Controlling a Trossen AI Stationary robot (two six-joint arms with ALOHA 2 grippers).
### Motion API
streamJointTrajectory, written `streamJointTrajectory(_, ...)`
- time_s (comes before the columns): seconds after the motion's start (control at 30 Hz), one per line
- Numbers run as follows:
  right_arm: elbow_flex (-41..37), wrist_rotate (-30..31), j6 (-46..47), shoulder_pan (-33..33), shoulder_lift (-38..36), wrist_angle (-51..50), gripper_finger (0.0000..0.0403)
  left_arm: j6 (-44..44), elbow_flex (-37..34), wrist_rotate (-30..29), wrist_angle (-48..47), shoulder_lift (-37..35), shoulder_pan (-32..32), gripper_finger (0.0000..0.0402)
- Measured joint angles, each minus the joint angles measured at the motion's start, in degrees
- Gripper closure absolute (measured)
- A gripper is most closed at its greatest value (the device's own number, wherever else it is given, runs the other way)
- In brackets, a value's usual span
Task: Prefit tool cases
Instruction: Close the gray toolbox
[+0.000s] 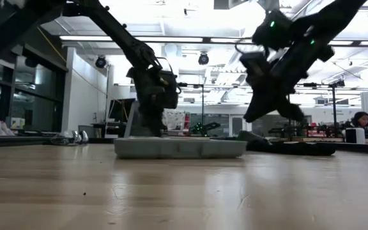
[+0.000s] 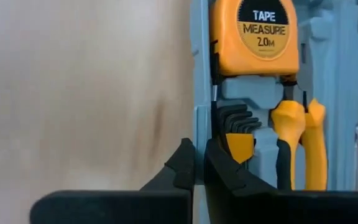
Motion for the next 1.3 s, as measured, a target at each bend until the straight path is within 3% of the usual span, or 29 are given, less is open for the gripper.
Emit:
streamJointTrajectory(0.13, 0.00, 2.85, 3.98, 6.70, 0.46, 1.34, 0.0403, -0.35, 0.00, -2.59, -2.31, -2.38, 1.87, 0.0400)
streamJointTrajectory(0.33, 0.04, 3.22, 8.52, 12.87, 8.00, 9.60, 0.0403, -2.23, 0.00, -3.70, -3.10, -6.10, 4.35, 0.0401)
streamJointTrajectory(0.7, 0.36, 1.20, 14.88, 10.58, 23.50, 33.15, 0.0403, -5.32, 0.02, -3.68, -5.49, -9.60, 4.20, 0.0401)
streamJointTrajectory(1.3, 0.20, 0.19, 14.41, 7.75, 24.11, 32.57, 0.0403, -10.48, 0.13, -4.11, -7.48, -13.06, -2.88, 0.0401)
